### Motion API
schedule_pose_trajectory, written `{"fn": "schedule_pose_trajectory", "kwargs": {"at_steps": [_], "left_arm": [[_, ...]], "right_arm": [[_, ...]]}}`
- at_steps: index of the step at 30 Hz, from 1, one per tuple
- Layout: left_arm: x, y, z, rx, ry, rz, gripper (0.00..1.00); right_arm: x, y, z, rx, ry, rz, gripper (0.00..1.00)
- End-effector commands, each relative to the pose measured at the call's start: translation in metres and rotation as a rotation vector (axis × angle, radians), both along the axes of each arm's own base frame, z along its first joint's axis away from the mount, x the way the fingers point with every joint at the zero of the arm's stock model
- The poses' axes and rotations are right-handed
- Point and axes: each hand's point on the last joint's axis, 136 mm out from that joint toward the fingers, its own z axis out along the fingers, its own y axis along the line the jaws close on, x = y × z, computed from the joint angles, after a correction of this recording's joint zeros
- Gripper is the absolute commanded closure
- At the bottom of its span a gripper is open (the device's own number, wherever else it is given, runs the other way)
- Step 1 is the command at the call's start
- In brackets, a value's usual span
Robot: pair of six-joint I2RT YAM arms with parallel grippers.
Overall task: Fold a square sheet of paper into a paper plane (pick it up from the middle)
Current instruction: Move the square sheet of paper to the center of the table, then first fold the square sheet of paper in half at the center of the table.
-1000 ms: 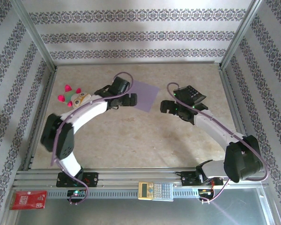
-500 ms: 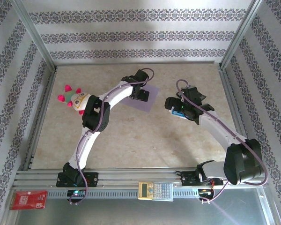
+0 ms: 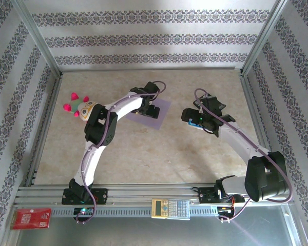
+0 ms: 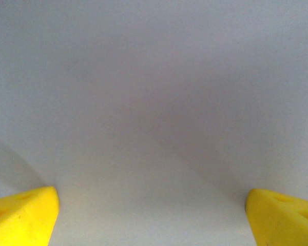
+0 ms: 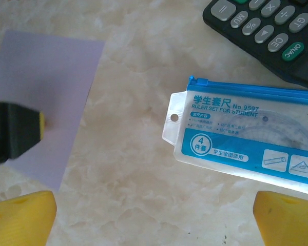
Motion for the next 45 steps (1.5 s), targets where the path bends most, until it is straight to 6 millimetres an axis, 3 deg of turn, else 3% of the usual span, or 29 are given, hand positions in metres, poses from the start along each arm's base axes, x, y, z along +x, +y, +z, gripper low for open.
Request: {"fn": "schedule_pose_trajectory", "kwargs": {"at_steps": [1,7,10,14,25,45], "left_arm": [[-0.047,0.019,-0.014,0.031,0.099,0.012,0.07],[-0.115,0.051,0.007,-0.005,0.102,0.087,0.07],[-0.129,0.051,0.026,-0.054,0.080,0.078,0.07],[-0.126,0.048,0.040,-0.045,0.066,-0.008,0.05],[-0.085,0.044,0.021,0.069,0.149,-0.078,0.00],[-0.085,0.050,-0.004,0.073,0.231,-0.034,0.00]], "right_arm": [[-0.004,0.000,-0.012,0.019,0.041,-0.005,0.02],[-0.008,0.001,-0.017,0.037,0.055,-0.007,0.02],[-0.007,0.003,-0.021,0.043,0.063,-0.006,0.02],[-0.004,0.005,-0.022,0.046,0.072,0.000,0.02],[-0.010,-0.001,-0.018,0.036,0.059,-0.010,0.02],[-0.012,-0.002,-0.027,0.069,0.077,-0.018,0.02]]}}
